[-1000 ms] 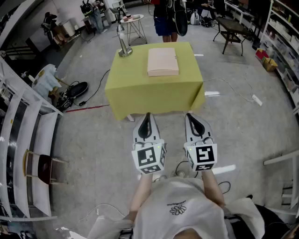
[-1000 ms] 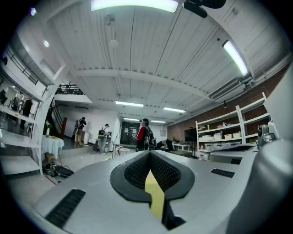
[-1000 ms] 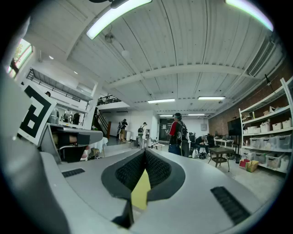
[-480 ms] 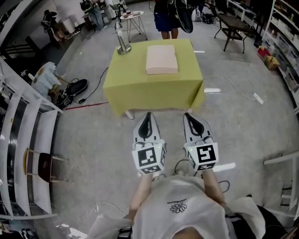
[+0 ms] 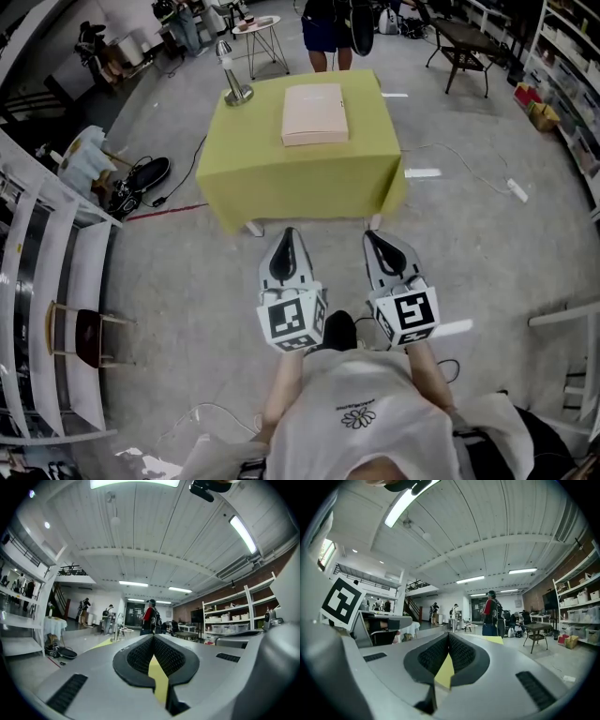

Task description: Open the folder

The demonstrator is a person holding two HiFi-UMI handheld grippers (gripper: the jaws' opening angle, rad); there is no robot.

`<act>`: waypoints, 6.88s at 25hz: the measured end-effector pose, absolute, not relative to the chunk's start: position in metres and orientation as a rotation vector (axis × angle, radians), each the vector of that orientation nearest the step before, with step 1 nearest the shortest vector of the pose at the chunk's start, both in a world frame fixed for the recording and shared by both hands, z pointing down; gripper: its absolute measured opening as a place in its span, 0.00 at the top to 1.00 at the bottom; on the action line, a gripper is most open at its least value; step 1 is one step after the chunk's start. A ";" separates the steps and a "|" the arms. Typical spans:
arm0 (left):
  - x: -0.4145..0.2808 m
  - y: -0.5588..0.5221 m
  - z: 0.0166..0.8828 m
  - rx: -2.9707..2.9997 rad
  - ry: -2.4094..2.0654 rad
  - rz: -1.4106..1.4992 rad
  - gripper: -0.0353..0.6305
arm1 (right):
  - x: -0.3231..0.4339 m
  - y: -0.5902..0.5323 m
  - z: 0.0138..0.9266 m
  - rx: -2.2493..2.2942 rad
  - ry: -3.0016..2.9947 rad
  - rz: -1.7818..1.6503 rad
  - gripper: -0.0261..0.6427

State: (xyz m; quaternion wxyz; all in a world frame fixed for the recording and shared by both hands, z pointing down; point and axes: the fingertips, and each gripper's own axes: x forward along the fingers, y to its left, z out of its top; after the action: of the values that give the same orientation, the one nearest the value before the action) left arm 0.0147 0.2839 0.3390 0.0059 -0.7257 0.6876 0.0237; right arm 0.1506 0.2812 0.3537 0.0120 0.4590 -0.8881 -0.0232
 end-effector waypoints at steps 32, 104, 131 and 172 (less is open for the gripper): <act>-0.082 -0.125 0.345 -2.467 1.967 0.033 0.92 | 0.047 -0.108 0.345 1.510 -2.638 0.005 0.94; -0.063 -0.206 0.611 -2.859 3.036 1.801 0.58 | 0.097 -0.222 0.423 1.505 -2.596 0.431 0.94; -0.061 -0.212 0.610 -2.863 2.869 1.975 0.60 | 0.086 -0.223 0.468 1.303 -2.620 1.091 0.91; -0.059 -0.216 0.610 -2.945 2.835 1.889 0.61 | 0.088 -0.243 0.575 1.283 -2.128 2.591 0.88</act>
State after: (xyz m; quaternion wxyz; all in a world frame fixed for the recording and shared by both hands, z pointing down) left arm -0.0594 -0.2156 0.6105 -0.6296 -0.5081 0.4891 0.3260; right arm 0.0885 -0.2430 0.5752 -0.2225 0.3484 -0.5779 0.7037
